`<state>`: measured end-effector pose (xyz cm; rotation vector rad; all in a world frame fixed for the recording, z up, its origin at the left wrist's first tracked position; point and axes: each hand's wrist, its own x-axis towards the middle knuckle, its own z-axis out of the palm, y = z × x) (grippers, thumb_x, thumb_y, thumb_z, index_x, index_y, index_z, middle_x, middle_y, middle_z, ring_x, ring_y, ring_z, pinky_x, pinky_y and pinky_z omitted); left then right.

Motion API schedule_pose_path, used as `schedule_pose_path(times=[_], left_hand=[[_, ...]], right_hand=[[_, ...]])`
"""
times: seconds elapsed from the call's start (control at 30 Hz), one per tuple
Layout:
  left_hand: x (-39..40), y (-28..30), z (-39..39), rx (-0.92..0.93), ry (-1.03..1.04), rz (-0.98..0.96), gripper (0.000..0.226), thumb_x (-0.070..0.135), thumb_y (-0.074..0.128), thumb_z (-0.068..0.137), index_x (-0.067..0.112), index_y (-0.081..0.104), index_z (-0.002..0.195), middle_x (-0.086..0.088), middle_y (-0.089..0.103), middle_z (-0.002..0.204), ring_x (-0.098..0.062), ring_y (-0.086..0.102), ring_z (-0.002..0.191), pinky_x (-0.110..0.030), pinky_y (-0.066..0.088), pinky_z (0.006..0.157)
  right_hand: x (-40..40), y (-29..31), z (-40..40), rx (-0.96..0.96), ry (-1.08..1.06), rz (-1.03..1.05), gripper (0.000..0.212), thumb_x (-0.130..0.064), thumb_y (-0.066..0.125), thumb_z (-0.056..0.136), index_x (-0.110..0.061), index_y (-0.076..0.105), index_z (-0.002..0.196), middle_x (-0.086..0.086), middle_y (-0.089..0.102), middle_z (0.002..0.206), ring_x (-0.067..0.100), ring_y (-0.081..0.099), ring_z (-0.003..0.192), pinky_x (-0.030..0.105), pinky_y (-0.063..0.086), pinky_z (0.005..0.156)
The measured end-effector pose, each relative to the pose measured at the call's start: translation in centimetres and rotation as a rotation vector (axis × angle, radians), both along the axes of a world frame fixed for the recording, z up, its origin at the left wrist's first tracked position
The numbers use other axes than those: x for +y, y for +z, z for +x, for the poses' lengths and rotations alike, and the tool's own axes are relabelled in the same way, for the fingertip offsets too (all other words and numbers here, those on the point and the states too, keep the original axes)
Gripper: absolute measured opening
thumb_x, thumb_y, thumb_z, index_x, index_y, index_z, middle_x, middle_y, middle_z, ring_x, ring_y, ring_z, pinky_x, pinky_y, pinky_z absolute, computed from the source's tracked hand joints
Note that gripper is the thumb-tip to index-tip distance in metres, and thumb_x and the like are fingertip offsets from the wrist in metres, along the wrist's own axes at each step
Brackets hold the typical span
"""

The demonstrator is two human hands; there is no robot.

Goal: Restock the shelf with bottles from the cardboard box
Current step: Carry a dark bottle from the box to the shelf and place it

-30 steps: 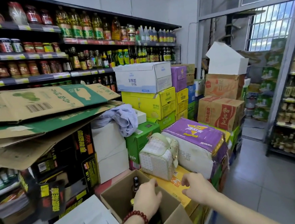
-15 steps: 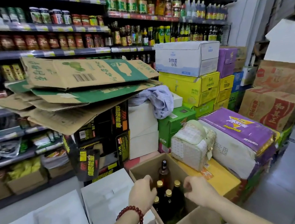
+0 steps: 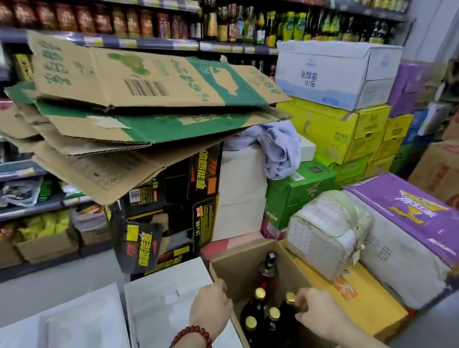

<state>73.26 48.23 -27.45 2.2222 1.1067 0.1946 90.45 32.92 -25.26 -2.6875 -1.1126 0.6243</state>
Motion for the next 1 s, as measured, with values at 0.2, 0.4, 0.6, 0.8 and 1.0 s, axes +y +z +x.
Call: schedule_pose_path(times=[0.2, 0.4, 0.6, 0.8, 1.0], left_hand=[[-0.1, -1.0, 3.6, 0.042, 0.004, -0.044, 0.024, 0.023, 0.053, 0.092, 0.016, 0.055, 0.115, -0.005, 0.066, 0.109, -0.020, 0.063, 0.098, -0.027, 0.053, 0.085], [1.0, -1.6, 6.3, 0.045, 0.104, -0.078, 0.028, 0.025, 0.055, 0.092, 0.019, 0.053, 0.120, -0.002, 0.066, 0.112, -0.015, 0.063, 0.102, -0.022, 0.051, 0.087], [1.0, -2.5, 7.1, 0.071, 0.186, -0.103, 0.031, 0.027, 0.056, 0.091, 0.021, 0.053, 0.122, 0.000, 0.062, 0.118, -0.014, 0.060, 0.106, -0.021, 0.048, 0.089], [1.4, -3.8, 7.7, 0.054, 0.259, -0.095, 0.029, 0.026, 0.056, 0.091, 0.021, 0.054, 0.119, -0.001, 0.061, 0.119, -0.015, 0.058, 0.108, -0.021, 0.046, 0.092], [2.0, -5.5, 9.4, -0.084, 0.316, -0.065, 0.035, 0.025, 0.058, 0.092, 0.022, 0.052, 0.127, 0.004, 0.049, 0.131, -0.011, 0.052, 0.117, -0.021, 0.042, 0.103]], right_hand=[[2.0, -0.4, 4.0, 0.004, 0.039, -0.037, 0.019, -0.018, 0.057, 0.080, -0.021, 0.063, 0.098, 0.000, 0.066, 0.101, 0.020, 0.061, 0.097, 0.028, 0.049, 0.077], [5.2, -1.0, 7.6, 0.050, 0.090, 0.009, 0.018, -0.018, 0.061, 0.078, -0.024, 0.063, 0.095, -0.003, 0.065, 0.098, 0.013, 0.060, 0.090, 0.023, 0.050, 0.079], [7.5, -2.3, 9.5, 0.099, 0.125, 0.025, 0.020, -0.018, 0.062, 0.083, -0.021, 0.063, 0.103, -0.004, 0.064, 0.096, 0.011, 0.061, 0.084, 0.022, 0.050, 0.076], [9.0, -3.9, 11.2, 0.118, 0.103, 0.094, 0.020, -0.016, 0.061, 0.081, -0.017, 0.063, 0.100, 0.003, 0.070, 0.102, 0.020, 0.063, 0.100, 0.024, 0.048, 0.082], [10.5, -6.8, 11.5, 0.171, 0.026, 0.270, 0.032, -0.013, 0.066, 0.083, -0.015, 0.057, 0.114, 0.006, 0.069, 0.105, 0.027, 0.063, 0.107, 0.029, 0.048, 0.089]])
